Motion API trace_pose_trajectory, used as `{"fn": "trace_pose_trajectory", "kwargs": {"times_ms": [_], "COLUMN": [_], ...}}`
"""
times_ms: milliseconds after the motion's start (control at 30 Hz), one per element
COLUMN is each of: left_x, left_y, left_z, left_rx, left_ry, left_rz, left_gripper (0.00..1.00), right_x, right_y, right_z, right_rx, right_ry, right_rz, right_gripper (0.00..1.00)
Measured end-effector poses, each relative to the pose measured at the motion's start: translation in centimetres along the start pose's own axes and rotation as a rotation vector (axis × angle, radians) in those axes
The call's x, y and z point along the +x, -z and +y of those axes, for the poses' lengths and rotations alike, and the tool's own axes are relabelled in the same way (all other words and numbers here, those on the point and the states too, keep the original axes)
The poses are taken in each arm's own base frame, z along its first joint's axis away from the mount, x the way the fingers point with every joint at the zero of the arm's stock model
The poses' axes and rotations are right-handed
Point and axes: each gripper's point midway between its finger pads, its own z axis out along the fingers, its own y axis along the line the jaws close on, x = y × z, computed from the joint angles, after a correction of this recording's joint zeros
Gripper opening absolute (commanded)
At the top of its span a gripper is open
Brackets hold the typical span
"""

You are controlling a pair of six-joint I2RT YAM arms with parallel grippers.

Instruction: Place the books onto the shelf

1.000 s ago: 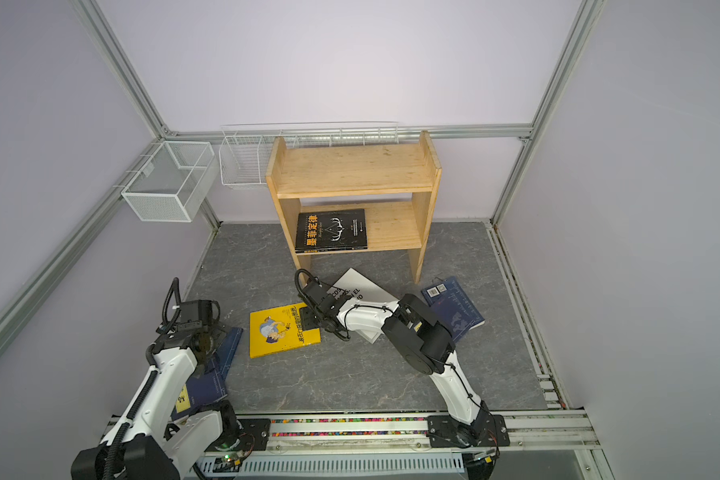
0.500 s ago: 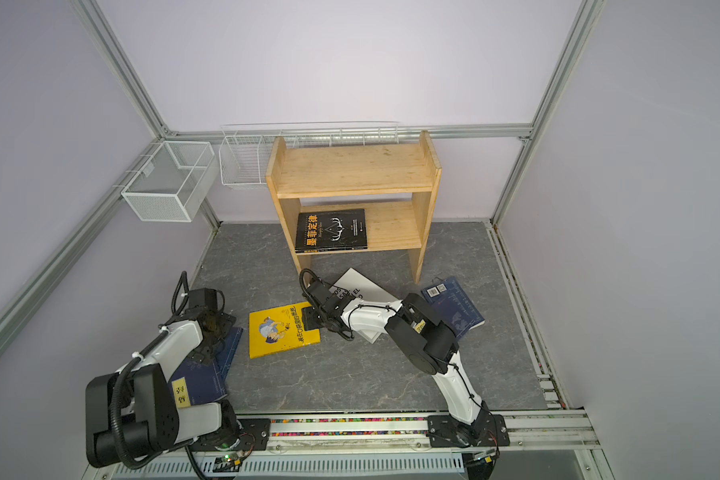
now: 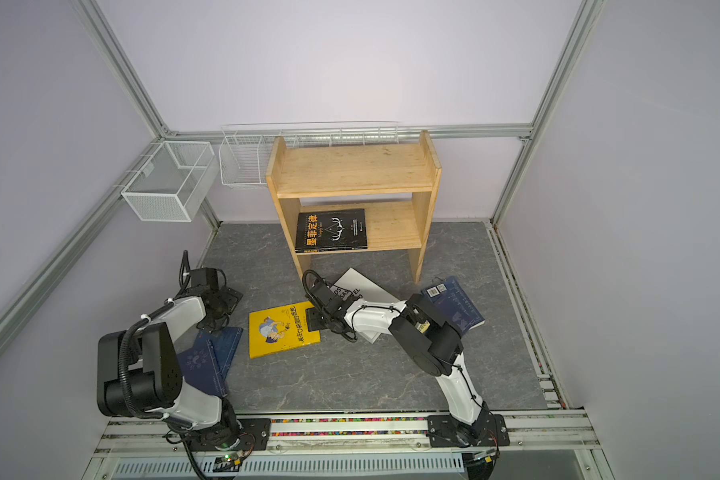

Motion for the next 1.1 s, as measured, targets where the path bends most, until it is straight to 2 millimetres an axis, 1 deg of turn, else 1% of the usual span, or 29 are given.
{"fn": "trace_pose_trajectory", "kwargs": {"times_ms": [100, 133, 200, 233, 267, 300, 333, 367, 433, 467, 567, 667, 733, 867, 933, 1000, 1100], "left_x": [-1.9, -2.8, -4.5, -5.5, -6.7, -7.4, -7.8, -7.6, -6.4, -5.7, -4.6, -3.9, -3.3, -1.4, -1.8, -2.2, -3.0], "left_y": [2.6, 3.7, 5.7, 6.6, 7.4, 7.9, 8.4, 8.6, 8.7, 8.7, 8.5, 7.7, 6.4, 3.5, 2.7, 2.4, 1.9], "left_z": [0.6, 1.1, 2.9, 4.4, 6.7, 8.7, 11.5, 13.7, 17.2, 18.5, 21.2, 22.0, 21.9, 21.0, 20.2, 19.1, 16.8], "left_rx": [-0.043, -0.058, -0.09, -0.111, -0.14, -0.169, -0.212, -0.252, -0.325, -0.352, -0.402, -0.407, -0.39, -0.341, -0.294, -0.247, -0.165], "left_ry": [-0.033, -0.034, -0.008, 0.028, 0.084, 0.134, 0.196, 0.245, 0.307, 0.331, 0.403, 0.442, 0.45, 0.462, 0.469, 0.468, 0.447], "left_rz": [-0.084, -0.125, -0.191, -0.223, -0.262, -0.288, -0.315, -0.329, -0.324, -0.313, -0.288, -0.245, -0.2, -0.066, -0.056, -0.053, -0.045], "left_gripper": [1.0, 1.0, 1.0, 1.0, 1.0, 1.0, 1.0, 1.0, 1.0, 0.99, 1.0, 1.0, 1.0, 0.99, 0.99, 0.99, 0.99], "right_x": [0.0, 0.0, 0.0, 0.0, 0.0, -0.1, -0.1, -0.1, -0.1, -0.2, -0.2, -0.3, -0.3, -0.3, -0.3, -0.3, -0.3], "right_y": [0.0, 0.0, 0.0, 0.0, 0.0, 0.0, 0.0, 0.0, 0.0, 0.1, 0.1, 0.1, 0.1, 0.1, 0.1, 0.1, 0.1], "right_z": [0.0, 0.0, 0.1, 0.1, 0.2, 0.2, 0.2, 0.3, 0.3, 0.2, 0.3, 0.2, 0.2, 0.2, 0.2, 0.2, 0.2], "right_rx": [-0.001, -0.003, -0.006, -0.011, -0.014, -0.018, -0.023, -0.029, -0.04, -0.044, -0.059, -0.071, -0.076, -0.079, -0.079, -0.078, -0.076], "right_ry": [-0.001, -0.001, -0.001, -0.001, -0.002, -0.002, -0.004, -0.006, -0.007, -0.006, -0.004, -0.004, -0.004, -0.005, -0.005, -0.006, -0.008], "right_rz": [0.001, 0.002, 0.003, 0.004, 0.005, 0.006, 0.009, 0.013, 0.019, 0.023, 0.032, 0.039, 0.042, 0.044, 0.044, 0.044, 0.042], "right_gripper": [0.62, 0.63, 0.65, 0.66, 0.67, 0.67, 0.67, 0.67, 0.67, 0.67, 0.67, 0.67, 0.67, 0.67, 0.67, 0.67, 0.66]}}
